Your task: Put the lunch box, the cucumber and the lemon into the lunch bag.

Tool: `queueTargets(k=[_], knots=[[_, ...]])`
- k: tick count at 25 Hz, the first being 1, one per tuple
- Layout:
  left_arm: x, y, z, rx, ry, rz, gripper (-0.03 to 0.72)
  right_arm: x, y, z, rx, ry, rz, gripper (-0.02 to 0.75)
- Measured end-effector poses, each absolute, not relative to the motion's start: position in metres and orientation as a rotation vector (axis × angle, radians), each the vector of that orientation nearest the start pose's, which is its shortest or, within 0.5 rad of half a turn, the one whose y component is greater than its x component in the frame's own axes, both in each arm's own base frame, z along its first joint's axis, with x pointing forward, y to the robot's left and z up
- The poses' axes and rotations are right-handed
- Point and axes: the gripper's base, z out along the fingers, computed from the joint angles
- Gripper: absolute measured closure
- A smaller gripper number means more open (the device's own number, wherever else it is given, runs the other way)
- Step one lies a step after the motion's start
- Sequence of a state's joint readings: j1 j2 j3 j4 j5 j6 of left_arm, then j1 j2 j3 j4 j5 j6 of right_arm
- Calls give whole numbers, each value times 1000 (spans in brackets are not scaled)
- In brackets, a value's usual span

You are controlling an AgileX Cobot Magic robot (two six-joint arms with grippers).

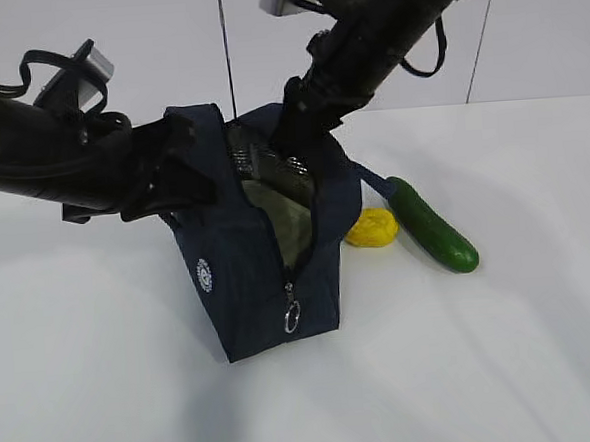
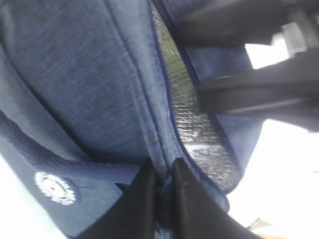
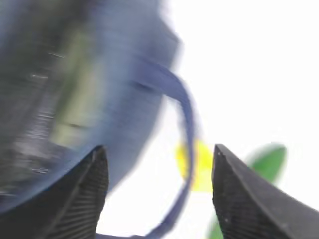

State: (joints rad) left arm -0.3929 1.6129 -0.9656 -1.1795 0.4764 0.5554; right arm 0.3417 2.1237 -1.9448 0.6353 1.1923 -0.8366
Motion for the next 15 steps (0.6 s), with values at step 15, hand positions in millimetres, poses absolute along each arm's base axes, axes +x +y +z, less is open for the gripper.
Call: queueTargets(k=[15], knots=[[299,-147,228,96,2470,-848,669,439,153,291,-769,2651,140,251]])
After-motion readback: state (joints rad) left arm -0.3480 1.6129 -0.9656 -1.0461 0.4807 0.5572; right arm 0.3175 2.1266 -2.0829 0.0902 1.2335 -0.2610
